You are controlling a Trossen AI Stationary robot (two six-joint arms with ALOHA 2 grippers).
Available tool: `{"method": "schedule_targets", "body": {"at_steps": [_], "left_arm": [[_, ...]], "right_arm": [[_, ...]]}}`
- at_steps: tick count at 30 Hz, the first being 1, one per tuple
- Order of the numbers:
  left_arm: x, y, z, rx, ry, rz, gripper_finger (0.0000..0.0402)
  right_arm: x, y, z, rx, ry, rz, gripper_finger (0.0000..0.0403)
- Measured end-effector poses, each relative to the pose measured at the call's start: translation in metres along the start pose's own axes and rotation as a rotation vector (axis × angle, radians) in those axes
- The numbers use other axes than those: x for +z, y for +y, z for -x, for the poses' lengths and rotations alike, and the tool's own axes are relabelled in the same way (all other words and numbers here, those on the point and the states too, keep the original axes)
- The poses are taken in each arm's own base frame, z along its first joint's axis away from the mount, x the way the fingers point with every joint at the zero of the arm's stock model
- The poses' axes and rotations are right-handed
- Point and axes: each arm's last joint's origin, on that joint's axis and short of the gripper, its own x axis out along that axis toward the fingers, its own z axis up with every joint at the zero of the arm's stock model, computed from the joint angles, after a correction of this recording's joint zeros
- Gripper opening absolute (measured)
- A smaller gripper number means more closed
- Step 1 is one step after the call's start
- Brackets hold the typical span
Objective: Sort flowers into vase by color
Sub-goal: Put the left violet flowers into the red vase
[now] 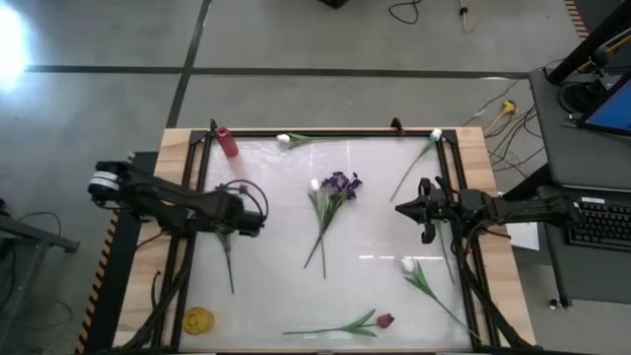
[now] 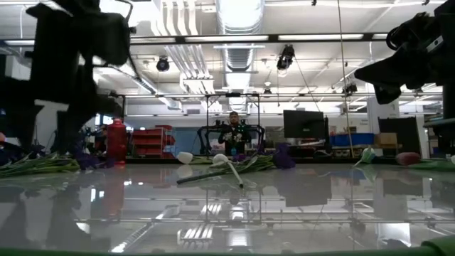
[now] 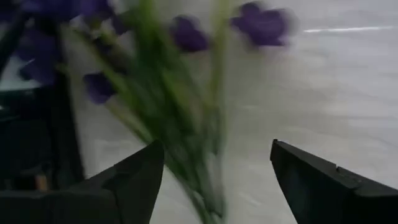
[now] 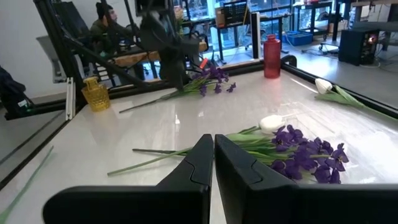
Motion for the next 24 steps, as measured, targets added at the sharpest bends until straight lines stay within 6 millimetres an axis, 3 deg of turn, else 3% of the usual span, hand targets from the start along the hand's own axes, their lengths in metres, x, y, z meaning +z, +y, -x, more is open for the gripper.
{"method": "schedule_targets", "body": {"at_steps": [6, 14, 20, 24], "left_arm": [[-0.003, 0.011, -0.025, 0.111, 0.032, 0.055, 0.0274], [-0.006, 0.007, -0.043, 0.073, 0.054, 0.061, 0.0237], [-0.006, 0.005, -0.050, 0.119, 0.025, -0.004, 0.0164], [-0.004, -0.002, -0.042, 0.138, -0.037, -0.032, 0.0099]], "right_arm": [[0.000, 0.000, 0.000, 0.000, 0.000, 0.039, 0.0009], [0.000, 0.000, 0.000, 0.000, 0.000, 0.039, 0.0009], [0.000, 0.000, 0.000, 0.000, 0.000, 0.039, 0.0009], [0.000, 0.000, 0.000, 0.000, 0.000, 0.040, 0.0009]]}}
